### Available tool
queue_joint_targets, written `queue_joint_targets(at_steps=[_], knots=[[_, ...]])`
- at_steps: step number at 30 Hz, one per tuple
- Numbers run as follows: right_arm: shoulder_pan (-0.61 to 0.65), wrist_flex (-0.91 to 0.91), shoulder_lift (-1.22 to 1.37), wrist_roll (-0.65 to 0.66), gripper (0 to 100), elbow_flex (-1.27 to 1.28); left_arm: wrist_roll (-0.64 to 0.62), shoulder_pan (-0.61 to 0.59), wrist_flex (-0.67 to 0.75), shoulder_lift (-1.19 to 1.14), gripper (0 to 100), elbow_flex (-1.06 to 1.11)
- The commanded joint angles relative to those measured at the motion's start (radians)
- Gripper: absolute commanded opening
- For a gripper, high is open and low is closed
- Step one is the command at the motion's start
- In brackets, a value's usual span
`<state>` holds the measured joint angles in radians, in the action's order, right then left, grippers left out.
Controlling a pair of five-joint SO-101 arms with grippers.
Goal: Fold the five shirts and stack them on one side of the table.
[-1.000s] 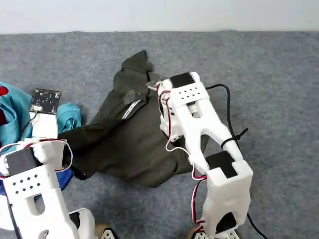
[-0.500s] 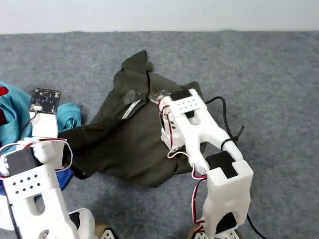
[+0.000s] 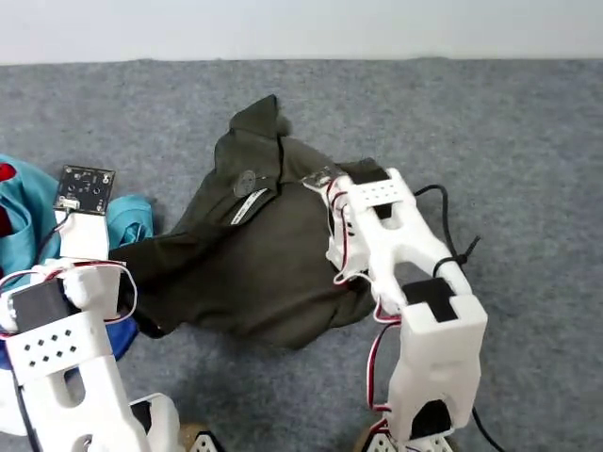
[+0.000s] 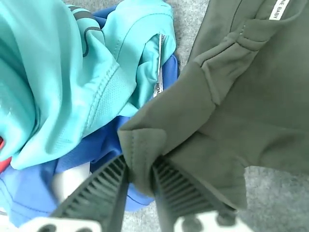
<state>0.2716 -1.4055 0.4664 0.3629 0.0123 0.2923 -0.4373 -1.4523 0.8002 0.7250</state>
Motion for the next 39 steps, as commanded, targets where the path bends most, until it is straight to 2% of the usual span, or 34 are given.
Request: queue_joint_targets(at_steps=[1, 7, 13, 18, 22, 28, 31, 34, 39], knots=[[-0.039, -0.047, -0.022, 0.031, 1.0, -0.212, -0.002, -0.002, 0.020, 0.011, 1, -0.045], [-0.044, -0.056, 0.062, 0.107, 1.0, -0.528, -0.002, 0.000, 0.052, 0.009, 1, -0.028], [0.033, -0.061, 0.185, 0.140, 1.8, -0.706, -0.002, 0.000, 0.143, 0.011, 1, 0.041], [0.108, -0.065, 0.260, 0.137, 12.2, -0.796, -0.002, 0.000, 0.157, 0.011, 1, 0.047], [0.157, -0.018, 0.320, 0.143, 8.1, -0.901, -0.002, -0.002, 0.172, 0.011, 1, 0.048], [0.186, 0.005, 0.418, 0.184, 8.0, -1.079, -0.006, -0.006, 0.221, 0.011, 1, 0.048], [0.185, -0.065, 0.441, 0.178, 13.2, -1.160, -0.006, -0.009, 0.226, 0.011, 1, 0.041], [0.186, -0.160, 0.441, 0.091, 19.7, -1.267, -0.009, -0.069, 0.244, 0.012, 1, 0.033], [0.188, -0.377, 0.446, 0.077, 21.2, -1.412, -0.081, -0.181, 0.324, 0.011, 2, 0.031]])
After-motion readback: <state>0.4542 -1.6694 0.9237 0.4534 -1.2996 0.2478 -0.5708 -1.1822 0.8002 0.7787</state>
